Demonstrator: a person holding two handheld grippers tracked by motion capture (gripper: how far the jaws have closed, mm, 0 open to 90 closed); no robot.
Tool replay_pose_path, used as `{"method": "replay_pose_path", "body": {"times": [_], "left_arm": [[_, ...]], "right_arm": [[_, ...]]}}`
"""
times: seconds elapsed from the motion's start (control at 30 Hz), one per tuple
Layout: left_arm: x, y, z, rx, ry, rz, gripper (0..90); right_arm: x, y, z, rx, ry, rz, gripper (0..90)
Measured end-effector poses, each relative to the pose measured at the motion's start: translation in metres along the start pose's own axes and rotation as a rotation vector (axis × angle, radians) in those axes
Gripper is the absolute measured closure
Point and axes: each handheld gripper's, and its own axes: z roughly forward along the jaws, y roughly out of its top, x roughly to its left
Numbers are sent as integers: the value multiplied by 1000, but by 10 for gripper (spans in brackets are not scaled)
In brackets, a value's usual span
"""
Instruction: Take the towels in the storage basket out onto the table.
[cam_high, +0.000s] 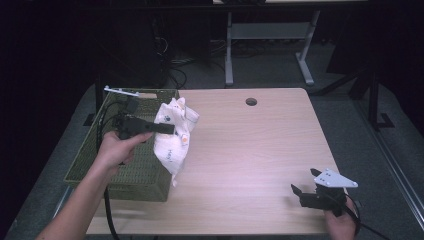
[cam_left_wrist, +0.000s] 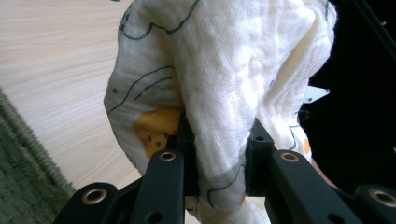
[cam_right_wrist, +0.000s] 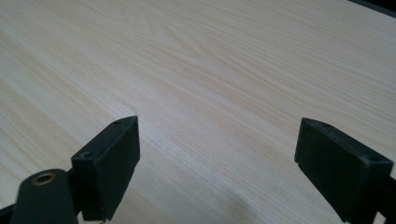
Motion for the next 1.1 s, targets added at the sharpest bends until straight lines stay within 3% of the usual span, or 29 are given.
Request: {"method": "replay_pose_path", "body": {"times": [0.1,0.13,0.3,0.57,0.83,0.93,1.1], "left_arm": [[-3,2,4,4,8,11,732],[-7,3,8,19,37,32,733],[-13,4,14,39,35,53,733],[-18,7,26,55,13,66,731],[-24,11,49,88,8,78,726],[-28,9,60,101,-23,84,727],[-32,6,73,126,-30,99,726]], "right_arm": [[0,0,0,4,0,-1,137],[0,0,0,5,0,0,137],[-1,-1,0,4,-1,3,137],[-1,0,0,4,2,-1,137],[-2,-1,0,4,2,-1,137],[-2,0,0,0,3,-3,137],[-1,1,0,-3,3,-6,137]]}}
